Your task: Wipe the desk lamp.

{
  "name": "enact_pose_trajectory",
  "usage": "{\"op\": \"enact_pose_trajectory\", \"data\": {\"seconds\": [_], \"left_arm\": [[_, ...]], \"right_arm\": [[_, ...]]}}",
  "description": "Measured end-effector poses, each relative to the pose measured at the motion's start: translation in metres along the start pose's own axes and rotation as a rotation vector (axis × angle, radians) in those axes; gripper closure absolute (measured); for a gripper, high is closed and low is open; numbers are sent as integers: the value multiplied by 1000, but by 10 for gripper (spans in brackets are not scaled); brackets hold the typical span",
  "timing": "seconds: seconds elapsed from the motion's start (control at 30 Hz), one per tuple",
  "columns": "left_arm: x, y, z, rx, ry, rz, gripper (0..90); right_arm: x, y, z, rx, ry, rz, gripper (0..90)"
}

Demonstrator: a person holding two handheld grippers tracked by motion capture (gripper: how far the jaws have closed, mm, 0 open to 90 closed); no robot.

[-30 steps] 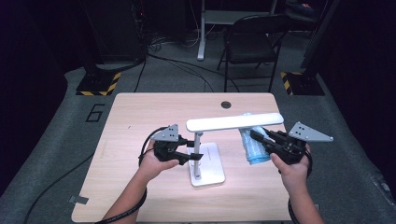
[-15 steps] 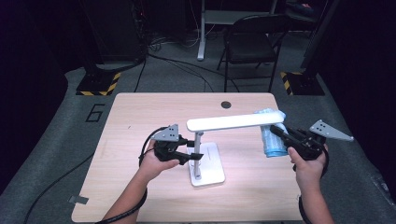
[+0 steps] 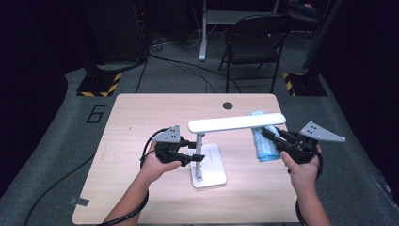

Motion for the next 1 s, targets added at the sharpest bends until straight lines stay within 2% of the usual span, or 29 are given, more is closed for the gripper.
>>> {"op": "enact_pose_trajectory", "data": {"seconds": [0.1, 0.27, 0.43, 0.57, 0.73, 1.0], "left_arm": [[0, 0, 0, -1, 1, 2, 516], [2, 0, 1, 2, 8, -3, 516], [2, 0, 1, -2, 12, 0, 516], [2, 0, 1, -3, 11, 4, 515], [2, 0, 1, -5, 12, 9, 515], [2, 0, 1, -12, 12, 4, 513]], "right_arm": [[11, -2, -21, -30, 47, -19, 726], [25, -6, -44, -33, 107, -43, 726], [35, -9, -67, -60, 158, -60, 726], [41, -12, -90, -94, 224, -85, 726], [41, -14, -105, -127, 264, -113, 726], [32, -12, -112, -137, 296, -148, 730]]}}
Point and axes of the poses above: each handheld gripper's, and its own axes: x roughly forward along the jaws, y roughly out of its top, z roughly to its right, the point moved 8 cm from there along x, roughly forward along the jaws, and after that the axes turned 13 degrees about x, right-handed, at the moved point
